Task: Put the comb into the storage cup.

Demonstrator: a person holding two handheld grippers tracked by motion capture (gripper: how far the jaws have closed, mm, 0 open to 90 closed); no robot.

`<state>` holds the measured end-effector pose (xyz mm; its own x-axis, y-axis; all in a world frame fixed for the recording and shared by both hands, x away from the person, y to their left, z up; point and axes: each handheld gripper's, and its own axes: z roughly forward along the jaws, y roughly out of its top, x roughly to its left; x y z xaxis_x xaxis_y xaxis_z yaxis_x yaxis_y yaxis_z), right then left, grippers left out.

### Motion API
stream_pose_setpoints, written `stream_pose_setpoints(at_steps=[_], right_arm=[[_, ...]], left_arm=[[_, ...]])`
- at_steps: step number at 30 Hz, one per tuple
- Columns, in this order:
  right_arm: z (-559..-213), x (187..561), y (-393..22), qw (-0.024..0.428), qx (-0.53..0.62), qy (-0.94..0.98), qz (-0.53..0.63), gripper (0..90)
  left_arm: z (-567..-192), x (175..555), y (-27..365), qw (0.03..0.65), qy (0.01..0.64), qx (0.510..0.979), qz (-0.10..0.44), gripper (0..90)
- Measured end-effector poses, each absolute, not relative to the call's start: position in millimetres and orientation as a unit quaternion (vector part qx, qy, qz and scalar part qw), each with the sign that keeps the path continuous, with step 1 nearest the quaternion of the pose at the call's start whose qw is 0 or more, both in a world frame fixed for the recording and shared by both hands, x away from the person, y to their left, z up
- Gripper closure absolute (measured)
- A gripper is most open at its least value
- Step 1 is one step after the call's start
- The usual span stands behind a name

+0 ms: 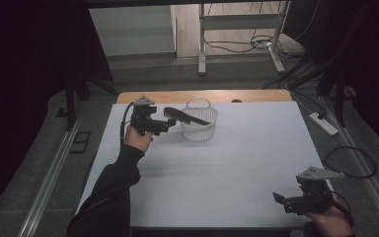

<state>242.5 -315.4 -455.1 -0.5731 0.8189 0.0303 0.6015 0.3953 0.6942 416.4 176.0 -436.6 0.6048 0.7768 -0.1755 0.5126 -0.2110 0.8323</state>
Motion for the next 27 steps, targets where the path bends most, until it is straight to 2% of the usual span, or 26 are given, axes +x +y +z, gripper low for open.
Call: stream_pose_setpoints(at_steps=[16, 27], right_arm=[[-455, 242, -315, 0.164, 0.431, 0.82, 0.34, 0.0], [-455, 243, -315, 0.167, 0.435, 0.817, 0.338, 0.0]], left_arm=[[-447, 402, 181, 0.465, 0.418, 0.764, 0.157, 0.0], [-450, 394, 181, 0.468, 0.41, 0.769, 0.148, 0.0]])
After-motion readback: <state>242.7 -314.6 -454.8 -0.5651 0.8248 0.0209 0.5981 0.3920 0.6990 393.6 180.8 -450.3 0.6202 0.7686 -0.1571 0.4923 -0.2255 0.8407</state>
